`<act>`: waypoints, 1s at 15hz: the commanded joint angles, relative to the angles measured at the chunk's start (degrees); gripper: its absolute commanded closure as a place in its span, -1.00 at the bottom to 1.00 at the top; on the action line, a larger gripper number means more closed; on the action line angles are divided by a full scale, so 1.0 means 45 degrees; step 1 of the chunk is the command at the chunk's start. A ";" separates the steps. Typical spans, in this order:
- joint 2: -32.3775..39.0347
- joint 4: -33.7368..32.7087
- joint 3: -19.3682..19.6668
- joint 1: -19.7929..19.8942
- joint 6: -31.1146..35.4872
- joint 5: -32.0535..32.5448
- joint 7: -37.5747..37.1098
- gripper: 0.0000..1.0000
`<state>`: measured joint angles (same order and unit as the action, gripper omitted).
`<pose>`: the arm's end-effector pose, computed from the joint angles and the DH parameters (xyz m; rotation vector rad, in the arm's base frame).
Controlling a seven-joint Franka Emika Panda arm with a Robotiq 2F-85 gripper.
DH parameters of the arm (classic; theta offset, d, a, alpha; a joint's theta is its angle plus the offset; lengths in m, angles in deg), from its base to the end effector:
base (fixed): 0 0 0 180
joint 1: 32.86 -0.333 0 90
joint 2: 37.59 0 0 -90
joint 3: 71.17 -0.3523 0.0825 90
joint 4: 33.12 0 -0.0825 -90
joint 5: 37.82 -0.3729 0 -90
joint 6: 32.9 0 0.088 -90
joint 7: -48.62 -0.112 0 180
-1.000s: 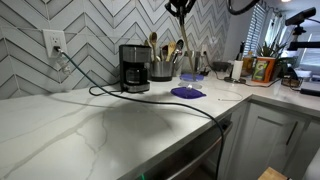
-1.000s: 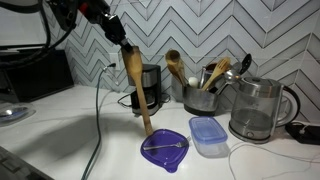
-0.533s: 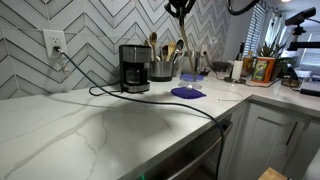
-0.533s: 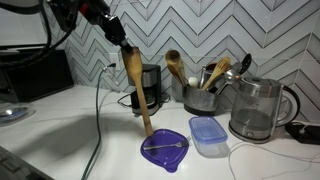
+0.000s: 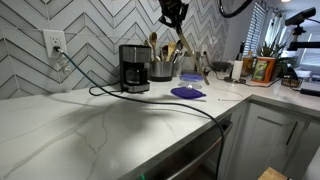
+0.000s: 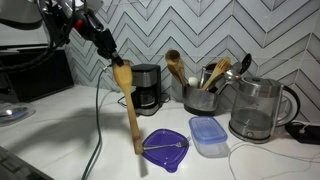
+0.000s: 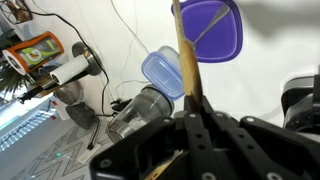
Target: Remove the wooden spatula from the silver bucket and put it on the counter
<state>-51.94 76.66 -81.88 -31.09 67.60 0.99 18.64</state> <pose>0.4738 0.0273 0.6589 2.4392 -0.3326 0.4008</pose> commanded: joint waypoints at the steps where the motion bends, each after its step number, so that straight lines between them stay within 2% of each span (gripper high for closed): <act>1: 0.0150 0.0297 -0.0379 -0.0540 -0.1302 0.0811 -0.0026 0.97; 5: 0.0313 0.0829 -0.0745 -0.1135 -0.2004 0.1446 -0.0225 0.97; 8: 0.0629 0.1409 -0.0920 -0.1504 -0.1827 0.1996 -0.0722 0.97; 15: 0.2319 0.1783 -0.1055 -0.2156 -0.2274 0.2643 -0.3405 0.97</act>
<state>-44.61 84.32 -86.70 -39.27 59.81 10.45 8.67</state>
